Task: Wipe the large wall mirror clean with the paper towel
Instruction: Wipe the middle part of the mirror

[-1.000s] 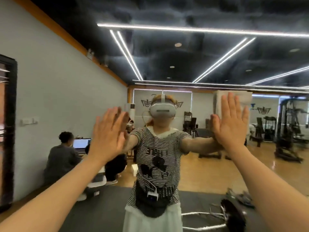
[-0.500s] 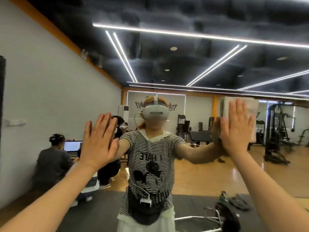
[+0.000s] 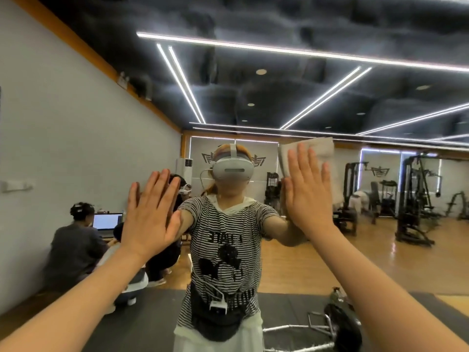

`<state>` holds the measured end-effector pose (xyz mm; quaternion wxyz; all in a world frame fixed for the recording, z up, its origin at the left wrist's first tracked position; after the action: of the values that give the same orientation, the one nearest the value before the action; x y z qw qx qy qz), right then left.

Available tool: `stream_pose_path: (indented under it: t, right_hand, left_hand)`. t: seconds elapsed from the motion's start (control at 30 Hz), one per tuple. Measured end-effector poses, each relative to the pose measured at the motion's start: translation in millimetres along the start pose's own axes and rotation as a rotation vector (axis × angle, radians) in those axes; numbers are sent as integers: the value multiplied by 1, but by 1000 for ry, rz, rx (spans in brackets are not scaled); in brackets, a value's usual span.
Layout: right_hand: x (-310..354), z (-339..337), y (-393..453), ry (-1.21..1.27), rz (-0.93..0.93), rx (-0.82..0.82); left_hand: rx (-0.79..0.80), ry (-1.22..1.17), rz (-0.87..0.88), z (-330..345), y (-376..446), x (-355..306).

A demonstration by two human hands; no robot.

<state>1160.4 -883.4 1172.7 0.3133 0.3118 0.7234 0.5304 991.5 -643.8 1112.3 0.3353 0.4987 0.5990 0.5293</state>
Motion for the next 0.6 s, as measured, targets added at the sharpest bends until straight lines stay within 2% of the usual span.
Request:
stream_pose_path:
  t: [0.1, 0.23, 0.4, 0.47, 0.6]
  right_hand:
    - [-26, -2, 2, 13, 19, -16]
    - [-47, -5, 1, 45, 276, -14]
    - [-13, -9, 8, 163, 575, -33]
    - [16, -8, 11, 155, 546, -7]
    - [91, 1, 7, 144, 235, 21]
  left_hand:
    - [10, -17, -5, -1, 0, 0]
    - [9, -33, -4, 1, 1, 1]
    - [-12, -30, -1, -1, 2, -2]
    - [-5, -28, -6, -1, 2, -1]
    - [8, -22, -4, 1, 0, 0]
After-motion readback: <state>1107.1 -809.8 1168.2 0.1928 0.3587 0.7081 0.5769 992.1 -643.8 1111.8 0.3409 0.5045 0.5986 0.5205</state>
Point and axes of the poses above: each hand's wrist, its own y-axis towards the middle knuckle, its own z-axis out of the palm, x = y × z, the point moved 6 cm from there along y, towards the middle knuckle, and after that the axes turned 8 degrees about -y, right-handed, at the moved point
